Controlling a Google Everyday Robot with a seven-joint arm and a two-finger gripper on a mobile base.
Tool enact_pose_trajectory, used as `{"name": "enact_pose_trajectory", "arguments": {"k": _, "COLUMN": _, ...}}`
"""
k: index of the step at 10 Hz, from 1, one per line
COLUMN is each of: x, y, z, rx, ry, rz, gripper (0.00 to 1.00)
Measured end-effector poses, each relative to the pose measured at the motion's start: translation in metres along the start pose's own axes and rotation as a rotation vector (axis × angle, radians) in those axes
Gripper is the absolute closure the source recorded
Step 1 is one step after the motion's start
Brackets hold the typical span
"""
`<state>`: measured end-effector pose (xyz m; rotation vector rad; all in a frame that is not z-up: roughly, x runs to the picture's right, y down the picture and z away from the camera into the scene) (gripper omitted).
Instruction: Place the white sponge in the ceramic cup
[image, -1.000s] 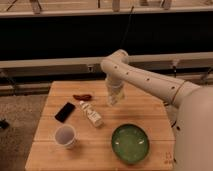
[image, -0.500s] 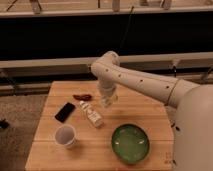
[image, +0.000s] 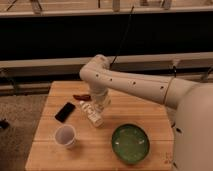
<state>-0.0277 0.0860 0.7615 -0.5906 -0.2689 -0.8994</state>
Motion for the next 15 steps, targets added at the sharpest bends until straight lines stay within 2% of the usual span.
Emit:
{"name": "enact_pose_trajectory", "arguments": {"k": 4, "x": -0.063, "y": -0.007, "z": -0.010, "rx": 0.009, "ry": -0.017, "rz": -0.085, "gripper": 1.00}}
{"name": "enact_pose_trajectory", "arguments": {"k": 7, "x": -0.080, "y": -0.008, "z": -0.019, "rx": 0.016, "ry": -0.008, "rz": -0.130, "gripper": 1.00}}
{"name": "enact_pose_trajectory", "arguments": {"k": 11, "x": -0.124, "y": -0.021, "z": -0.022, "rx": 0.035, "ry": -0.042, "rz": -0.218, "gripper": 1.00}}
{"name": "enact_pose_trajectory", "arguments": {"k": 13, "x": -0.130, "y": -0.022, "z": -0.020, "rx": 0.039, "ry": -0.040, "rz": -0.248, "gripper": 1.00}}
{"name": "enact_pose_trajectory", "arguments": {"k": 15, "x": -0.156, "y": -0.031, "z": -0.020, "rx": 0.053, "ry": -0.050, "rz": -0.285, "gripper": 1.00}}
